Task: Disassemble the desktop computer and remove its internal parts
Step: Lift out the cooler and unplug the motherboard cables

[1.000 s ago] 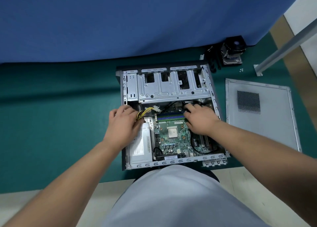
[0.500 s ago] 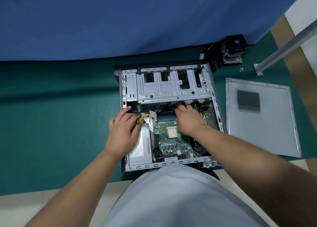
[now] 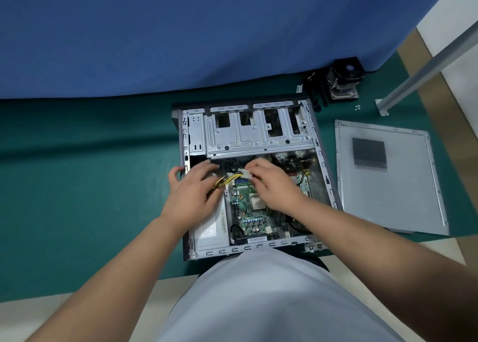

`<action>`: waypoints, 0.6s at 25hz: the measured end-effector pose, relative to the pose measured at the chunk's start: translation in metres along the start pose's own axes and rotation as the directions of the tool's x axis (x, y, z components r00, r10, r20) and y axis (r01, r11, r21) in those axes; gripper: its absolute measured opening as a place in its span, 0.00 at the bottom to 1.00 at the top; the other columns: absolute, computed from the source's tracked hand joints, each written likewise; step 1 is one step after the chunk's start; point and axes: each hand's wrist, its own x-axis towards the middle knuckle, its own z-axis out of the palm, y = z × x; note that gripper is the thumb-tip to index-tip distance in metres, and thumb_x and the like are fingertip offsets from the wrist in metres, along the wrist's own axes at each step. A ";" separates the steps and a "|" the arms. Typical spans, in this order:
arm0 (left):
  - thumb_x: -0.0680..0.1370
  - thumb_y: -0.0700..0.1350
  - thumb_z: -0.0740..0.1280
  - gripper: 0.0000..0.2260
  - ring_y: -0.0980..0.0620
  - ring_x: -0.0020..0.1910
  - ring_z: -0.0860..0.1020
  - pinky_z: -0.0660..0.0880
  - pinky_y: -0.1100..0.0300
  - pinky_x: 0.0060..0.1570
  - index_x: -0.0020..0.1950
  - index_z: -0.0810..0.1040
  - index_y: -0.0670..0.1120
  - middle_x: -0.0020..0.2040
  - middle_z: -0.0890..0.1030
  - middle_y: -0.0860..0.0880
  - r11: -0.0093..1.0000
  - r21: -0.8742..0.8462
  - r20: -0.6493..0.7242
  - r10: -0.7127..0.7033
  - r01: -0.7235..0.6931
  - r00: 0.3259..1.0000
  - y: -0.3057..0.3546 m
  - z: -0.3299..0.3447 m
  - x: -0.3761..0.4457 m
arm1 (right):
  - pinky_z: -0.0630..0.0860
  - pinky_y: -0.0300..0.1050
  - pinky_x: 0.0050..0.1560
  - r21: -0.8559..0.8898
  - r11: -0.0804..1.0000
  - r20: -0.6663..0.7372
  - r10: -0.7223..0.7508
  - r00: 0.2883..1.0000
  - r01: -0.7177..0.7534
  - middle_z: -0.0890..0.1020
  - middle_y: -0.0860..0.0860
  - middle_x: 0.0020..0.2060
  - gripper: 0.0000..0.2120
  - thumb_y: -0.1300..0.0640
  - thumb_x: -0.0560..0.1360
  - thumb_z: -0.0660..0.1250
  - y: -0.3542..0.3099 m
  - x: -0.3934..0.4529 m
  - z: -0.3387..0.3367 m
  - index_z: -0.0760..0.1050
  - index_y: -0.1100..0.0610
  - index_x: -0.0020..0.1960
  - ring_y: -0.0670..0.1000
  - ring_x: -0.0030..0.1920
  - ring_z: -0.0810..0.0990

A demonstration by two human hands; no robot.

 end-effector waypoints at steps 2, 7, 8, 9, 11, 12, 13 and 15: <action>0.81 0.58 0.59 0.17 0.53 0.73 0.70 0.53 0.44 0.70 0.57 0.84 0.53 0.72 0.74 0.55 0.998 0.006 0.045 0.058 -0.059 0.997 0.004 -0.005 0.009 | 0.71 0.30 0.60 0.160 0.985 -0.035 0.069 0.997 -0.063 0.79 0.44 0.58 0.14 0.66 0.81 0.63 -0.012 0.009 -0.014 0.83 0.53 0.59 0.40 0.55 0.77; 0.81 0.56 0.66 0.12 0.47 0.76 0.61 0.61 0.44 0.71 0.53 0.85 0.52 0.82 0.59 0.53 0.995 -0.078 0.111 0.077 -0.068 0.991 0.012 -0.008 0.024 | 0.66 0.30 0.28 0.365 0.916 0.076 0.151 0.986 -0.168 0.84 0.39 0.37 0.16 0.68 0.80 0.64 -0.031 0.040 -0.054 0.85 0.50 0.47 0.39 0.25 0.71; 0.81 0.56 0.66 0.12 0.46 0.75 0.61 0.62 0.44 0.71 0.53 0.85 0.51 0.81 0.60 0.54 0.993 -0.099 0.120 0.070 -0.058 0.990 0.013 -0.007 0.025 | 0.67 0.31 0.30 0.362 0.919 0.099 0.128 0.987 -0.156 0.85 0.40 0.38 0.16 0.69 0.79 0.64 -0.033 0.045 -0.059 0.85 0.52 0.47 0.39 0.26 0.71; 0.81 0.55 0.66 0.12 0.46 0.74 0.63 0.64 0.43 0.71 0.55 0.85 0.50 0.79 0.65 0.54 0.992 -0.119 0.128 0.066 -0.051 0.990 0.014 -0.007 0.025 | 0.68 0.34 0.31 0.356 0.922 0.110 0.120 0.987 -0.152 0.85 0.41 0.38 0.16 0.70 0.78 0.64 -0.035 0.049 -0.063 0.85 0.52 0.46 0.40 0.27 0.71; 0.82 0.53 0.66 0.13 0.46 0.68 0.69 0.69 0.44 0.66 0.58 0.85 0.47 0.70 0.75 0.51 0.986 -0.165 0.128 0.050 -0.029 0.991 0.014 -0.005 0.025 | 0.66 0.37 0.28 0.326 0.931 0.110 0.133 0.985 -0.162 0.84 0.40 0.35 0.18 0.69 0.78 0.63 -0.038 0.053 -0.064 0.85 0.50 0.46 0.43 0.25 0.68; 0.83 0.52 0.66 0.13 0.45 0.64 0.73 0.71 0.45 0.62 0.57 0.85 0.45 0.64 0.78 0.49 0.982 -0.187 0.113 0.036 -0.014 0.993 0.014 -0.004 0.024 | 0.64 0.38 0.26 0.314 0.934 0.106 0.142 0.984 -0.169 0.83 0.40 0.33 0.18 0.68 0.79 0.62 -0.038 0.053 -0.062 0.85 0.49 0.46 0.43 0.23 0.66; 0.83 0.51 0.66 0.13 0.46 0.58 0.75 0.73 0.47 0.58 0.55 0.84 0.43 0.59 0.78 0.48 0.979 -0.205 0.097 0.019 0.001 0.995 0.014 -0.004 0.024 | 0.62 0.38 0.25 0.313 0.933 0.107 0.154 0.982 -0.180 0.82 0.41 0.31 0.18 0.66 0.80 0.61 -0.038 0.052 -0.060 0.85 0.49 0.46 0.43 0.22 0.64; 0.83 0.51 0.65 0.14 0.47 0.52 0.75 0.74 0.48 0.52 0.54 0.83 0.41 0.54 0.76 0.48 0.974 -0.225 0.090 -0.012 0.032 0.996 0.015 -0.004 0.023 | 0.60 0.38 0.23 0.325 0.923 0.126 0.173 0.977 -0.206 0.77 0.42 0.26 0.19 0.61 0.81 0.58 -0.038 0.046 -0.058 0.85 0.46 0.48 0.44 0.22 0.63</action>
